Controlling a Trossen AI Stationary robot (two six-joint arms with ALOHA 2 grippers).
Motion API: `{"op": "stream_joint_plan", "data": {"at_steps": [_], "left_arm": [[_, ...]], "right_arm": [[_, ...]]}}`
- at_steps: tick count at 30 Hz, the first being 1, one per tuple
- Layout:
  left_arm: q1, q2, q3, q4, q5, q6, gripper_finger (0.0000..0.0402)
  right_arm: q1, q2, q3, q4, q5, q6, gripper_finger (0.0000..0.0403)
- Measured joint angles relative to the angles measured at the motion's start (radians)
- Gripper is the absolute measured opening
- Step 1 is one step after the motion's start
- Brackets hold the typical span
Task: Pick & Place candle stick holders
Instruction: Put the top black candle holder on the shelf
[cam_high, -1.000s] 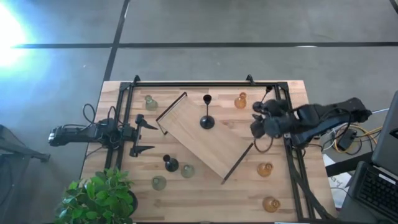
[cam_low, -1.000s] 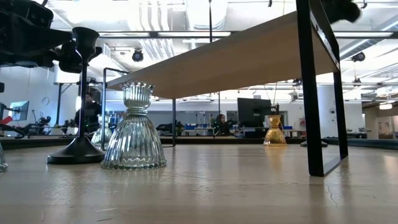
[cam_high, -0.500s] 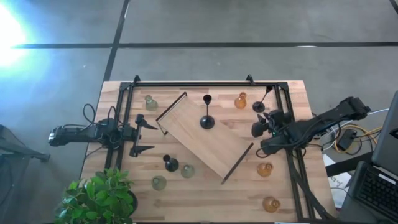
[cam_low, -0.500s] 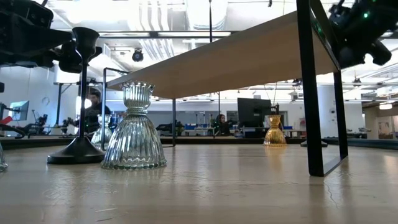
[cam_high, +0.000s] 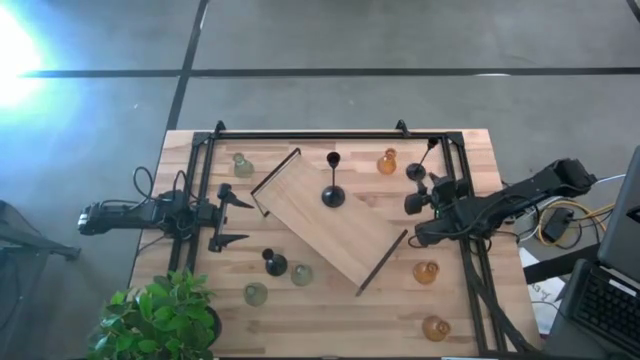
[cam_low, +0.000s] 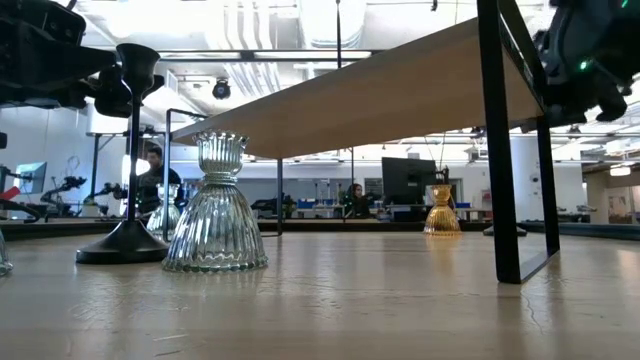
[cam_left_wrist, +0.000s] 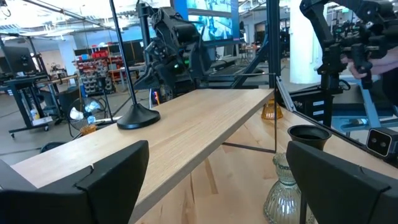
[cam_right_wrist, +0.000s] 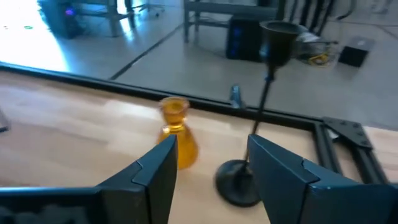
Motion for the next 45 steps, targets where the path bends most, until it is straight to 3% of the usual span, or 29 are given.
{"op": "stream_joint_plan", "data": {"at_steps": [5,15,23,32,45], "left_arm": [[0.0,0.0,0.0,0.0,0.0,0.0,0.0383],[0.0,0.0,0.0,0.0,0.0,0.0,0.0383],[0.0,0.0,0.0,0.0,0.0,0.0,0.0383],[0.0,0.0,0.0,0.0,0.0,0.0,0.0383],[0.0,0.0,0.0,0.0,0.0,0.0,0.0383]], "right_arm": [[-0.111,0.0,-0.03,0.048,-0.021,-0.02,0.0196],[-0.271,-0.001,-0.036,0.247,-0.057,-0.293,0.0171],[-0.353,-0.002,-0.065,0.316,-0.084,-0.315,0.0151],[-0.465,-0.002,-0.079,0.548,-0.161,-0.583,0.0168],[-0.581,-0.002,-0.088,0.601,-0.171,-0.67,0.0175]]}}
